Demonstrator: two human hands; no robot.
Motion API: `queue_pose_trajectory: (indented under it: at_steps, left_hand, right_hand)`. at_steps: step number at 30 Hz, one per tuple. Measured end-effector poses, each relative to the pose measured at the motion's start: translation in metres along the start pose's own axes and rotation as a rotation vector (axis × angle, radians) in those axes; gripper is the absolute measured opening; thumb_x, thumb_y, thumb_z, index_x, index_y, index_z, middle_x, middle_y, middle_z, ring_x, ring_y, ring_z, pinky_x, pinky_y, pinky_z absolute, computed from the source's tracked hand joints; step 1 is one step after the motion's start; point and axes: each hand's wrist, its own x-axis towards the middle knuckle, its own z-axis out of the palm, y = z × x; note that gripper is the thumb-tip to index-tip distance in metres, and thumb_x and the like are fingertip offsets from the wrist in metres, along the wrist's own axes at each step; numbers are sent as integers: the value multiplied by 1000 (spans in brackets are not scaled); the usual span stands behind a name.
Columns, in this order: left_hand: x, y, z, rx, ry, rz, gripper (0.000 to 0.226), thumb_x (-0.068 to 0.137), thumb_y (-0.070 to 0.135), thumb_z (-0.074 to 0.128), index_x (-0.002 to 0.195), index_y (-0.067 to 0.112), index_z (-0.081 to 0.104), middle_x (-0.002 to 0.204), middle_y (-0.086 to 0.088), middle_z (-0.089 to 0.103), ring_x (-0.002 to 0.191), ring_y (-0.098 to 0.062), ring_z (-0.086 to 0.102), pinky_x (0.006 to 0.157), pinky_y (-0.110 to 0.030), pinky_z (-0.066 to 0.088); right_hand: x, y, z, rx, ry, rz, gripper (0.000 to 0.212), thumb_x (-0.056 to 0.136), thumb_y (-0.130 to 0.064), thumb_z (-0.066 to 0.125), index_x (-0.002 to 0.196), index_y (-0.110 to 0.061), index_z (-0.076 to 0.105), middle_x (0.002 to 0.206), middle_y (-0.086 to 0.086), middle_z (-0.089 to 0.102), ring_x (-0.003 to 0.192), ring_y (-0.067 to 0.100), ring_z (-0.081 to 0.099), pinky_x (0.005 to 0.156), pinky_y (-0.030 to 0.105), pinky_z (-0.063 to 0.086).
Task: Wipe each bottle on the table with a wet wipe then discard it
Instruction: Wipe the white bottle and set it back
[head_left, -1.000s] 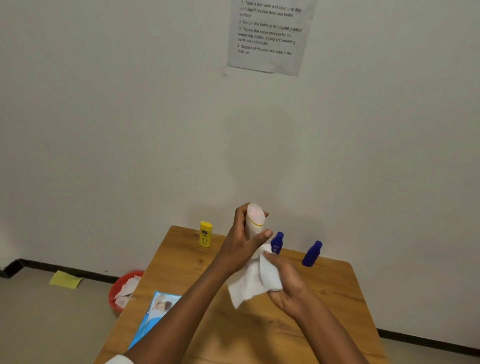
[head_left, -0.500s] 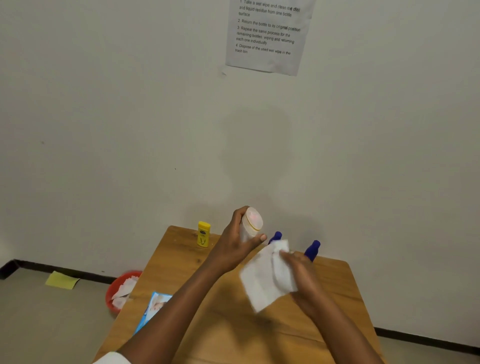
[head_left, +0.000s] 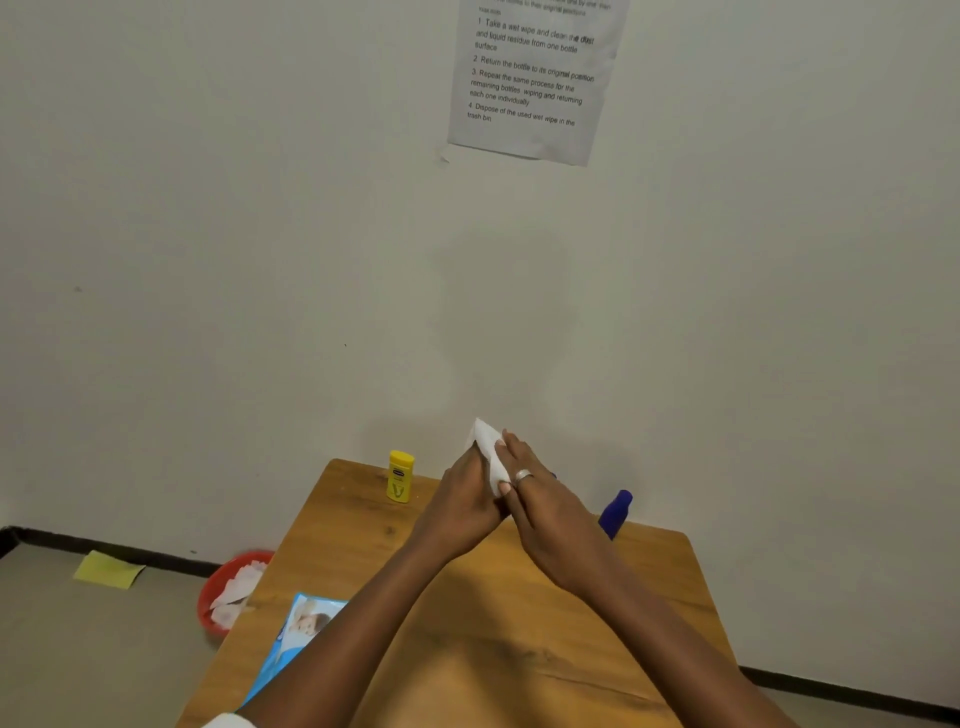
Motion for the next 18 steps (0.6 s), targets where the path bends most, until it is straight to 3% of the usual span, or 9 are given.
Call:
queue_pose_trajectory:
  at_steps: [2, 5, 8, 13, 15, 17, 18]
  left_hand:
    - [0, -5, -1, -14, 4, -18, 39, 79, 38, 64, 115, 27, 55, 104, 11, 65, 96, -5, 64, 80, -37, 58]
    - [-1, -9, 3, -51, 20, -48, 48, 78, 49, 65, 119, 28, 52, 109, 11, 65, 98, -4, 64, 79, -32, 58]
    - [-1, -2, 13, -51, -4, -34, 31, 87, 40, 62, 112, 26, 50, 103, 10, 64, 93, -4, 64, 74, -23, 56]
    - [4, -2, 9, -31, -24, -21, 22, 86, 14, 62, 104, 25, 56, 93, 13, 62, 88, -5, 63, 73, -21, 53]
    - [3, -9, 4, -69, -8, -76, 32, 83, 24, 70, 111, 28, 54, 98, 17, 60, 93, -4, 62, 75, -19, 50]
    - [1, -17, 2, -110, 46, -154, 55, 77, 37, 77, 122, 28, 48, 107, 18, 59, 100, -2, 59, 79, -19, 50]
    - [2, -21, 2, -126, 65, -187, 62, 75, 40, 79, 126, 27, 46, 110, 15, 59, 101, -3, 59, 79, -19, 49]
  right_hand:
    - [-6, 6, 0, -6, -21, -2, 58, 106, -26, 33, 153, -32, -1, 163, -12, 3, 143, 12, 32, 110, 25, 39]
    - [-2, 18, 1, 106, -8, 57, 53, 104, -37, 29, 154, -31, 10, 160, -6, 26, 136, 12, 43, 108, 25, 41]
    - [9, 20, 0, 206, 47, 136, 50, 103, -43, 28, 151, -29, 24, 150, -1, 44, 128, 11, 51, 107, 26, 45]
    - [1, 6, 4, 79, 64, -6, 52, 105, -32, 30, 154, -26, 15, 161, -9, 16, 143, 5, 27, 115, 25, 33]
    - [-10, 11, 4, 84, 30, 22, 50, 104, -34, 30, 153, -25, 22, 155, -15, 29, 129, -4, 39, 104, 16, 41]
    - [-15, 23, 3, 221, 56, 153, 43, 103, -37, 33, 139, -17, 47, 121, -16, 61, 97, -6, 57, 76, 10, 47]
    - [-16, 31, 1, 357, 87, 260, 41, 102, -38, 35, 128, -13, 54, 103, -10, 65, 87, -1, 61, 67, 13, 48]
